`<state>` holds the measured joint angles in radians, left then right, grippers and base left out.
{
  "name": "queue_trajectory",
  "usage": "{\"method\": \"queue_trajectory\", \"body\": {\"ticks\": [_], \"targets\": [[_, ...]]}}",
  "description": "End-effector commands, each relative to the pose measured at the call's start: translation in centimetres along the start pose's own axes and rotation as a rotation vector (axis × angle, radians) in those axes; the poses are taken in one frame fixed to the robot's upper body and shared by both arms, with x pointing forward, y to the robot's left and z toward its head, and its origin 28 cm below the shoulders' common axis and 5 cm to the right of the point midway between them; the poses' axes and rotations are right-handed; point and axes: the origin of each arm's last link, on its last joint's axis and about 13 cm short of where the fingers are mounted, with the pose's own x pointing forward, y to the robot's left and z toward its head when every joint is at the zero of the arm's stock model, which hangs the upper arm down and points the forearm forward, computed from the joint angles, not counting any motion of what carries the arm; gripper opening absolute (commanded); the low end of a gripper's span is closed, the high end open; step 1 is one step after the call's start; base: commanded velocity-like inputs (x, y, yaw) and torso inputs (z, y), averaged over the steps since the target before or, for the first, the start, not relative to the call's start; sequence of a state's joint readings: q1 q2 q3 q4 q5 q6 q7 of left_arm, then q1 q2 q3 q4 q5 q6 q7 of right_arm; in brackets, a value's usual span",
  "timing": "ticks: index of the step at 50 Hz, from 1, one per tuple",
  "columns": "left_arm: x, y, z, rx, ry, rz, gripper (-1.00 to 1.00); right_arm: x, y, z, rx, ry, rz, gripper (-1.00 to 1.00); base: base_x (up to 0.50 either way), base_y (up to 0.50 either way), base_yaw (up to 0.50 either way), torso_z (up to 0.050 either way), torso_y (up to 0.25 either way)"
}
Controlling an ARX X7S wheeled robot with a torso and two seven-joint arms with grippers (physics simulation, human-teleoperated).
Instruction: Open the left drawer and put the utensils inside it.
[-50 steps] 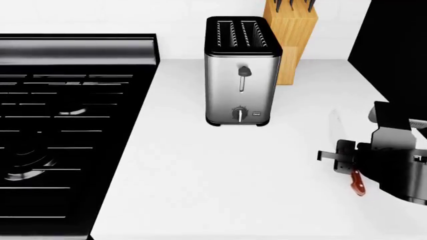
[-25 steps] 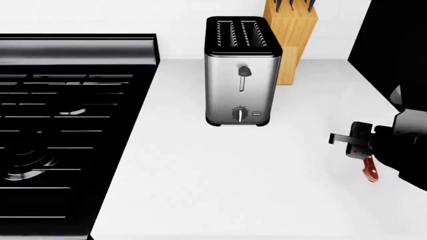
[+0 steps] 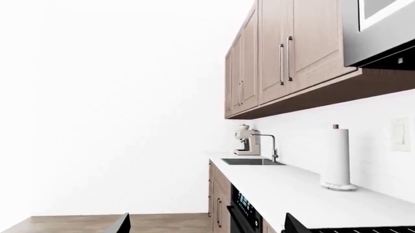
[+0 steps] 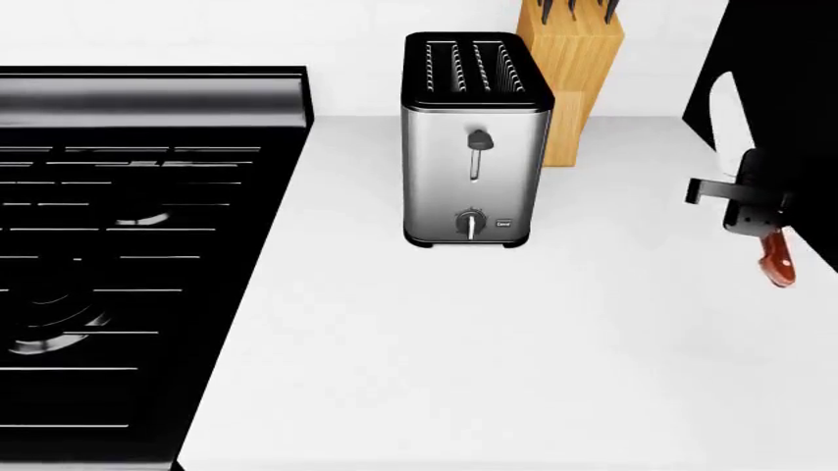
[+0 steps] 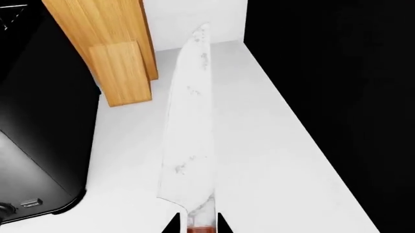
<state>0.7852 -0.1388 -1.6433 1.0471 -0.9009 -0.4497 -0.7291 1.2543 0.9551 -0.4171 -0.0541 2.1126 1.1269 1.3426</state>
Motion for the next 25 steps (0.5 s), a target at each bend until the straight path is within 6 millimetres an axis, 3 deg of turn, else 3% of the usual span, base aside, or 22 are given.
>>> {"method": "queue_trajectory", "body": {"ticks": [1,9,16,25], "targets": [[0.1,0.1,0.2,-0.003,-0.001,0.004,1.0,-2.6,0.3,2.6,-0.026,-0.076,0.012,-1.0,0.0,0.0,0.0,0.0,0.0],[0.0,0.0,0.0,-0.001,-0.001,0.001,1.0,-3.4,0.7,4.1,-0.047,-0.107,0.025,-1.0,0.0,0.0,0.0,0.0,0.0],[0.0,0.0,0.0,-0.003,-0.001,0.0,1.0,-5.4,1.7,6.3,-0.091,-0.167,0.049,-1.0,0.0,0.0,0.0,0.0,0.0],[0.1,0.1,0.2,-0.007,-0.001,0.003,1.0,-6.5,2.5,7.1,-0.135,-0.2,0.101,-1.0,0.0,0.0,0.0,0.0,0.0]]}}
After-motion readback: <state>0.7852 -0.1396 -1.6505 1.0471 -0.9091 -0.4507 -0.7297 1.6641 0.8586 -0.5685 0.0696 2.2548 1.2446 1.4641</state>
